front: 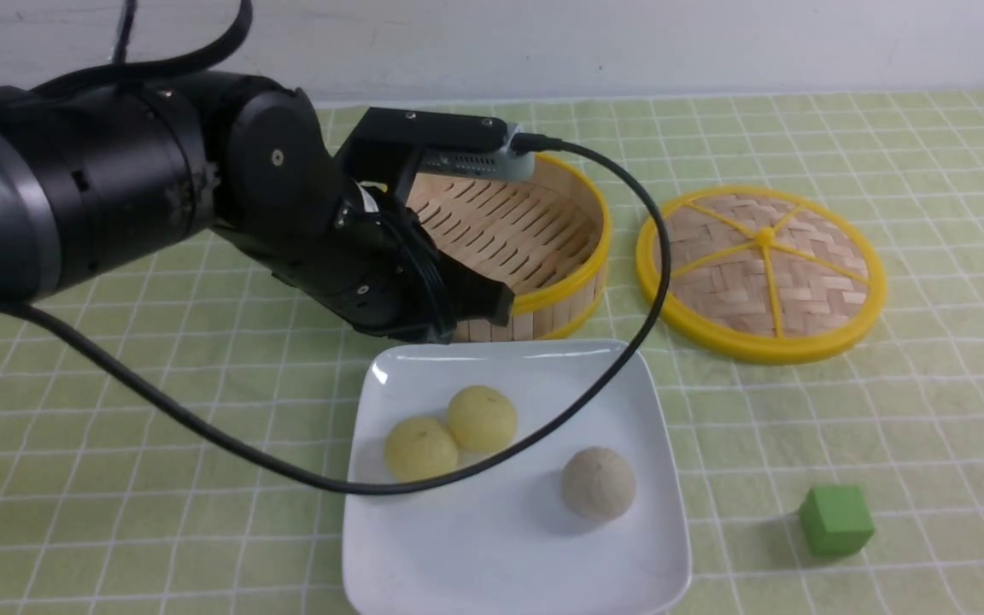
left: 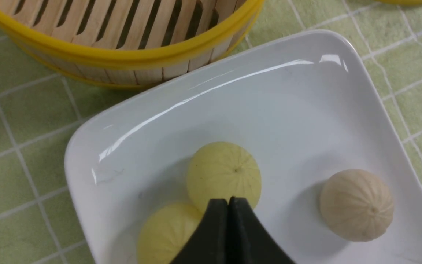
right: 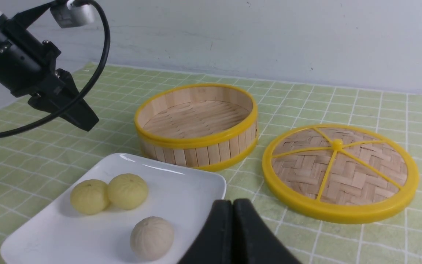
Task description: Put the steamed buns into the plate on the green tablecloth.
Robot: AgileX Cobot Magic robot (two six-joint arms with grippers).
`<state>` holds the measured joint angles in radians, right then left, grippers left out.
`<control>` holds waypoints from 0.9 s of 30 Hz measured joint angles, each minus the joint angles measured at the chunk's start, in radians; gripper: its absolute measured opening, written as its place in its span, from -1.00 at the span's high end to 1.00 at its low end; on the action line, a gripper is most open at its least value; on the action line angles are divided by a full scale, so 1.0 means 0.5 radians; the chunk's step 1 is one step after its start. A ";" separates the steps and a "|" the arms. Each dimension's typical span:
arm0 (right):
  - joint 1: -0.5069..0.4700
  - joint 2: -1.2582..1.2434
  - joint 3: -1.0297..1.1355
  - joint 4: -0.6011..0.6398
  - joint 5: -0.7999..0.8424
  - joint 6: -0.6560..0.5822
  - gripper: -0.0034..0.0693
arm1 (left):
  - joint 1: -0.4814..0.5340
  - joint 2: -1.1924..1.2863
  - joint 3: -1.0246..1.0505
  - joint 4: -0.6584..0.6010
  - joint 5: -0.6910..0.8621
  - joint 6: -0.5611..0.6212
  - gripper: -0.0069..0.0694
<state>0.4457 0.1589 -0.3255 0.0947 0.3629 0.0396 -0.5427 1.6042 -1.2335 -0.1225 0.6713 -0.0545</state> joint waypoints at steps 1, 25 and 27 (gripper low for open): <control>0.000 0.000 0.002 0.000 0.000 0.000 0.90 | 0.000 0.000 0.000 0.002 0.000 0.000 0.81; -0.722 -0.342 0.688 -0.178 0.075 0.000 0.86 | 0.000 -0.628 -0.150 0.301 0.380 -0.103 0.81; -0.734 -0.342 0.688 -0.178 0.075 0.000 0.86 | 0.000 -0.736 -0.150 0.350 0.392 -0.124 0.81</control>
<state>0.0787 -0.0120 0.0187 0.0057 0.4002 0.0396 -0.5427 1.2361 -1.3082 0.0527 0.8671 -0.1166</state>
